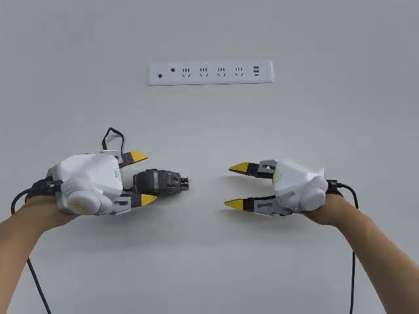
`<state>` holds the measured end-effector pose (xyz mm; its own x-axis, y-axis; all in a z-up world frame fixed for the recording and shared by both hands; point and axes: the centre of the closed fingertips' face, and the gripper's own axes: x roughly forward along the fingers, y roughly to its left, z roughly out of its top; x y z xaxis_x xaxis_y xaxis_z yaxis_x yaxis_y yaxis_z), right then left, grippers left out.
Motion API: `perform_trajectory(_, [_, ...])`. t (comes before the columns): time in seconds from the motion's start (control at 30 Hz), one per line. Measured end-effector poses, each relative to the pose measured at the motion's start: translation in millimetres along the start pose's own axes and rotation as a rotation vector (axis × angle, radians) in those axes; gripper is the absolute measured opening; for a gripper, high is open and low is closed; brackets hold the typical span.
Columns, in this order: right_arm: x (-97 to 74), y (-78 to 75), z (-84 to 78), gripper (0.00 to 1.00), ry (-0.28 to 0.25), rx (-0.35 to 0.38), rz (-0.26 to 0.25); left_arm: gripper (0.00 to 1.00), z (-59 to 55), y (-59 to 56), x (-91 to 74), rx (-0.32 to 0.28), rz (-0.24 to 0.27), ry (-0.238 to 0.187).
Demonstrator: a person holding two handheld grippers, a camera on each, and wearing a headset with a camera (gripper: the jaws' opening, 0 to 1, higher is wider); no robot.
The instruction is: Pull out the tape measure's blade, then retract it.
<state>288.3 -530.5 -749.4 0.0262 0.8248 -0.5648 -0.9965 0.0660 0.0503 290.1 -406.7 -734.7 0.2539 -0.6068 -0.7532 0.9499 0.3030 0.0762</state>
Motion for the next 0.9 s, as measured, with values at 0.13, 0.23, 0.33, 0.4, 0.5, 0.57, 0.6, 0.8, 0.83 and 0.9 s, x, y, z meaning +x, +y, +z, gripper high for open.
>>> perform_trajectory(0.13, [12.1,-4.0,3.9,0.37,-0.003,-0.001,0.020,0.39,3.8,-6.6,3.8,0.034,-0.043,0.015])
perform_trajectory(0.23, [22.4,-3.2,6.1,0.36,-0.004,-0.004,0.040,0.36,3.0,-11.4,6.7,0.061,-0.069,0.033])
perform_trajectory(0.33, [32.4,-0.1,7.4,0.34,-0.003,-0.010,0.066,0.32,1.2,-14.5,8.7,0.075,-0.091,0.037])
perform_trajectory(0.4, [38.4,1.6,8.8,0.33,-0.002,-0.016,0.079,0.32,-0.6,-13.6,9.5,0.088,-0.094,0.035])
perform_trajectory(0.5, [46.8,3.4,9.5,0.32,0.001,-0.023,0.099,0.32,-2.7,-13.4,10.3,0.097,-0.104,0.027])
perform_trajectory(0.57, [52.3,3.6,11.3,0.31,0.001,-0.029,0.110,0.32,-4.3,-13.2,10.5,0.101,-0.108,0.022])
perform_trajectory(0.6, [54.4,3.5,11.8,0.31,0.000,-0.030,0.114,0.32,-5.1,-13.1,10.6,0.103,-0.109,0.022])
perform_trajectory(0.8, [68.9,5.7,15.4,0.28,0.004,-0.045,0.147,0.31,-7.9,-14.4,11.2,0.140,-0.133,0.028])
perform_trajectory(0.83, [70.6,6.8,16.8,0.27,0.003,-0.044,0.152,0.31,-8.0,-14.2,11.1,0.139,-0.132,0.028])
perform_trajectory(0.9, [75.1,10.1,18.0,0.26,0.004,-0.047,0.164,0.31,-5.8,-14.3,10.6,0.137,-0.128,0.025])
